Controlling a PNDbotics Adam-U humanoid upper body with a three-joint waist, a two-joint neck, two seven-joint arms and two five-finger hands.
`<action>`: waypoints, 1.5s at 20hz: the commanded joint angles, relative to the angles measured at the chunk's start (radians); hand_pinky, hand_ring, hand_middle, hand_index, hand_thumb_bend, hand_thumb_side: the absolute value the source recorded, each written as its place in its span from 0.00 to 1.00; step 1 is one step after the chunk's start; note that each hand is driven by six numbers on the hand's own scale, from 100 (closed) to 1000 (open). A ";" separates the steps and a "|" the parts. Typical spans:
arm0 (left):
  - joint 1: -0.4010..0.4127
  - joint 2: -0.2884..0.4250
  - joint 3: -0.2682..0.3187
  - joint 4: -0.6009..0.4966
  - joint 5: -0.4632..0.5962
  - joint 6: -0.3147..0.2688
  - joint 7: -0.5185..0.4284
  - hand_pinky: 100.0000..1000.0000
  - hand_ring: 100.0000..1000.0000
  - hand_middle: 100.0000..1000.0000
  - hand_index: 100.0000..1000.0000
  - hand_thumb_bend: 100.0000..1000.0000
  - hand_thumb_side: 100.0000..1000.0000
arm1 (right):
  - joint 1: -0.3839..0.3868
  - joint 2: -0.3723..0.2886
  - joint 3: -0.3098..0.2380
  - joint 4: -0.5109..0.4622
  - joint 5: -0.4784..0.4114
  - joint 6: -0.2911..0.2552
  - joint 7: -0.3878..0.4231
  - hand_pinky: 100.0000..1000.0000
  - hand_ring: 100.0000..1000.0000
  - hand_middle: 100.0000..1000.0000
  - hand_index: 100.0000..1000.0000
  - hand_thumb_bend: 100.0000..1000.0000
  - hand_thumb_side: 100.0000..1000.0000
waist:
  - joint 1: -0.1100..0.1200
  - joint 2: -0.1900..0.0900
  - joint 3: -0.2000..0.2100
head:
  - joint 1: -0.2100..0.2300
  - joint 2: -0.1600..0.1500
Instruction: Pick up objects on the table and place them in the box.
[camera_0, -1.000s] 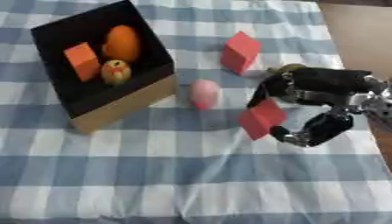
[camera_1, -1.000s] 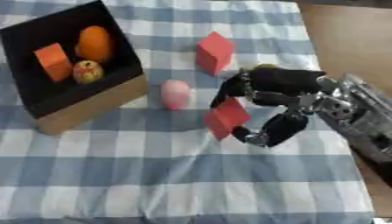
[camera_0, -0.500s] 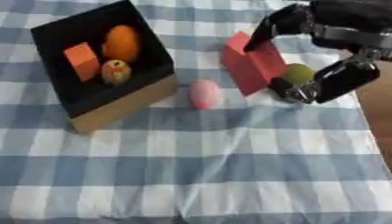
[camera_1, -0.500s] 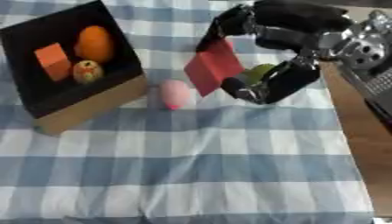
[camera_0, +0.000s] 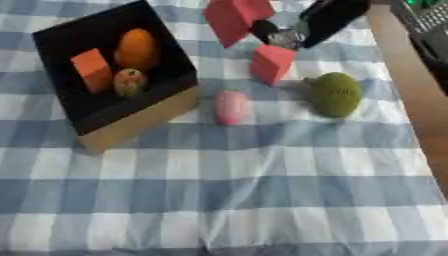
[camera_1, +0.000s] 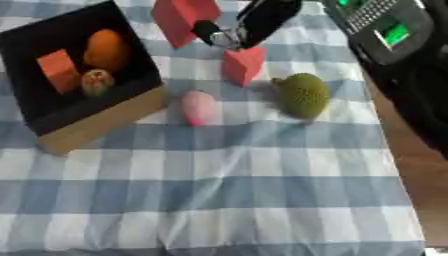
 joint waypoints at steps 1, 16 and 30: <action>-0.034 -0.003 -0.017 -0.017 0.003 -0.025 -0.014 0.72 0.85 0.70 0.77 0.55 0.56 | -0.064 0.092 -0.026 0.120 0.071 -0.031 -0.019 0.82 0.63 0.43 0.63 0.00 0.00 | -0.009 -0.005 0.014 | -0.030 -0.019; -0.103 -0.035 -0.065 -0.017 0.059 -0.048 -0.087 0.72 0.86 0.70 0.77 0.55 0.56 | -0.148 0.348 -0.045 0.525 0.449 -0.231 -0.178 0.84 0.78 0.66 0.80 0.00 0.00 | -0.033 0.020 0.094 | -0.105 -0.053; -0.083 -0.026 -0.064 -0.017 0.058 -0.031 -0.090 0.72 0.86 0.71 0.78 0.54 0.57 | -0.150 0.308 -0.073 0.389 0.452 -0.215 -0.167 0.94 0.90 0.87 0.99 0.00 0.02 | -0.027 0.012 0.072 | -0.079 -0.054</action>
